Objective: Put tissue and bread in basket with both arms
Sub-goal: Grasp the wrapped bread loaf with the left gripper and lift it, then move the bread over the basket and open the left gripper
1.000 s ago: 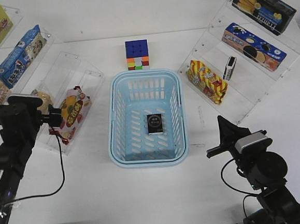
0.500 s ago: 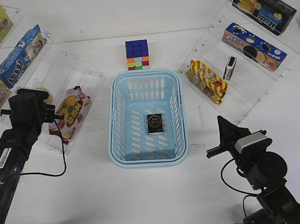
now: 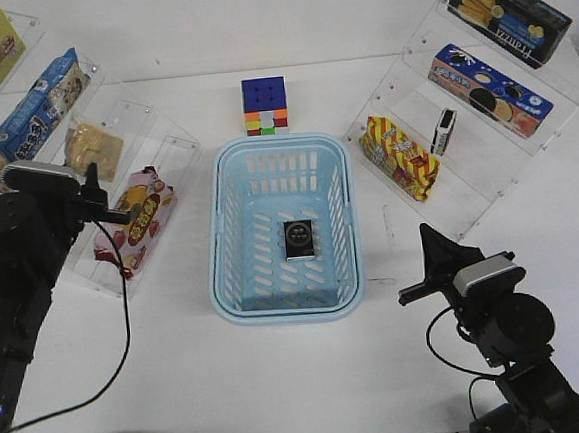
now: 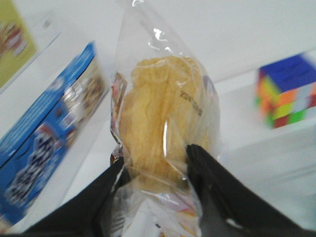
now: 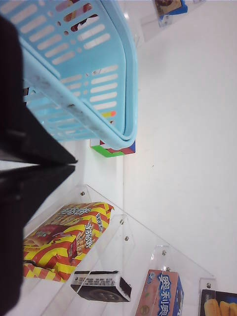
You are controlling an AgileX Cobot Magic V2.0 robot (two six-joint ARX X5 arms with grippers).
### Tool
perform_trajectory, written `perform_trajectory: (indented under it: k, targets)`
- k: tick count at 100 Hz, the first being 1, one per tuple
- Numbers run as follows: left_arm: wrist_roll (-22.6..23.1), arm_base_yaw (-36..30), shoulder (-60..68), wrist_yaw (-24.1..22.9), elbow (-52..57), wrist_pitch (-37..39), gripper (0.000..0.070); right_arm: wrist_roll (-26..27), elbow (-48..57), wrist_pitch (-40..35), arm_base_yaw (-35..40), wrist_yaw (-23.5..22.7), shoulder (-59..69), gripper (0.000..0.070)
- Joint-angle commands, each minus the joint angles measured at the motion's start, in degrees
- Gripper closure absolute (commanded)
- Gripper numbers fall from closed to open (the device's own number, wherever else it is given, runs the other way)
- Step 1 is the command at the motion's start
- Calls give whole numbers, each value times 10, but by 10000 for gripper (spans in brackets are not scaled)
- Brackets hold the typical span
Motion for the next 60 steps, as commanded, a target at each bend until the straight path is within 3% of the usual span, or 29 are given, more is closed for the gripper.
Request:
perform_trajectory:
  k: [1,10,18,35,39,50,60]
  targets:
    - [-64,-19,-2,97,9,3,581,6,6,6,2,0,1,700]
    - [-116,-51,-1,205,9,2,580,6,6,6,2,0,1,700]
    - [-157,-88,17,269,9,3,580,6,6,6,2,0,1,700]
    - [-160,-180,80,282,9,-1,574,6,6,6,2,0,1,700]
    - [-157,-194,95,282,9,-1,515,6,6,6,2,0,1,700]
    - [-147,-210,124,282,9,2,210,5,6,3,2,0,1,700]
    - [-141,-212,123,282,11,3,181,3,6,-2,2,0,1,700]
